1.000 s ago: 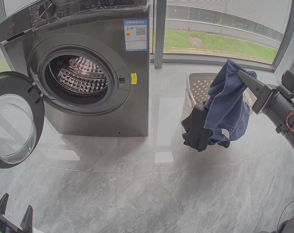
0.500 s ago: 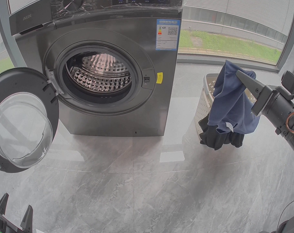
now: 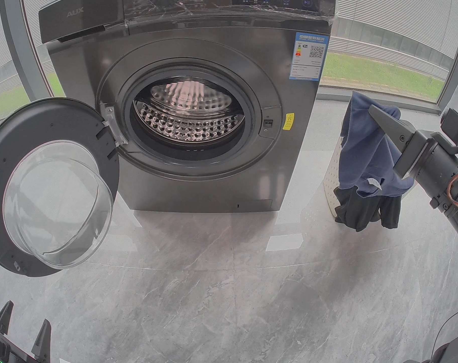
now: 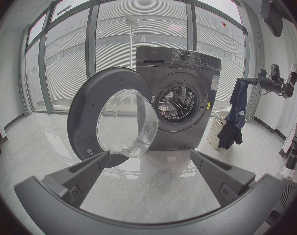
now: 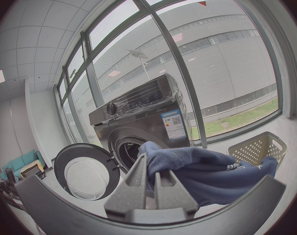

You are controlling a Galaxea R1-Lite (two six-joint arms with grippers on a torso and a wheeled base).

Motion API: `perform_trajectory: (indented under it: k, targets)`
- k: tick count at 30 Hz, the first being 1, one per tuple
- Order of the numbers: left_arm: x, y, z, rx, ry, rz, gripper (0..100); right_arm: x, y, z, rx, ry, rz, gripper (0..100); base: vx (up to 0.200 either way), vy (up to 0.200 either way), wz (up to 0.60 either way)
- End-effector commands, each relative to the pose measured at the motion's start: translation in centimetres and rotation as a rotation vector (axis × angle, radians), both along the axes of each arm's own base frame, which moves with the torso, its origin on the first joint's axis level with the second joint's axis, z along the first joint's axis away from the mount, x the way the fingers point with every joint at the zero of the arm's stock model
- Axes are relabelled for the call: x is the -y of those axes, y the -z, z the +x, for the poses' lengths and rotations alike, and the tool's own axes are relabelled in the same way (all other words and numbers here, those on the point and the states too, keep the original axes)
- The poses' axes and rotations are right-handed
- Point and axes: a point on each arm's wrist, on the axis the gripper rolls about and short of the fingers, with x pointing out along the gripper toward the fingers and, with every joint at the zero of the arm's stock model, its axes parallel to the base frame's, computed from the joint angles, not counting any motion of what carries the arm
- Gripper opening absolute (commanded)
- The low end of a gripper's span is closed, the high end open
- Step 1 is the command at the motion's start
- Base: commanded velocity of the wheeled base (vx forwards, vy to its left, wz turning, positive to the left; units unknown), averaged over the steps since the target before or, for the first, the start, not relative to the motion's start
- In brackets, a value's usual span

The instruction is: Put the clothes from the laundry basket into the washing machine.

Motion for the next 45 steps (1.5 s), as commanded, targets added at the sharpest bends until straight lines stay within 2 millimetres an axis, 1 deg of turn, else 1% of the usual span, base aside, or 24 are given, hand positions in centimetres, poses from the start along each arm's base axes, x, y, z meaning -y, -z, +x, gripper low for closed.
perform_trajectory:
  k: [1, 17, 25, 32, 41, 45]
  targets:
    - [0.0, 0.5, 0.0, 0.0, -0.001, 0.0, 100, 0.0, 0.0, 0.0, -0.001, 0.0, -0.001, 0, 0.0, 0.0, 0.0]
    - [0.0, 0.5, 0.0, 0.0, -0.004, -0.001, 100, -0.1, 0.2, 0.2, -0.009, 0.004, -0.003, 0, -0.2, 0.0, 0.0]
    - [0.0, 0.5, 0.0, 0.0, -0.001, -0.001, 100, -0.2, 0.8, 0.6, -0.031, 0.017, -0.01, 0, 0.0, 0.0, 0.0]
    - [0.0, 0.5, 0.0, 0.0, -0.001, -0.001, 100, -0.2, 0.9, 0.6, -0.037, 0.02, -0.013, 0, 0.0, 0.2, 0.0]
    - [0.0, 0.5, 0.0, 0.0, -0.001, -0.001, 100, -0.4, 2.1, 0.9, -0.077, 0.025, -0.041, 0, 0.0, 0.2, 0.0]
    - [0.0, 0.5, 0.0, 0.0, -0.001, 0.0, 100, -0.9, 2.7, 0.9, -0.091, 0.0, -0.057, 0, 0.0, 0.2, 0.0]
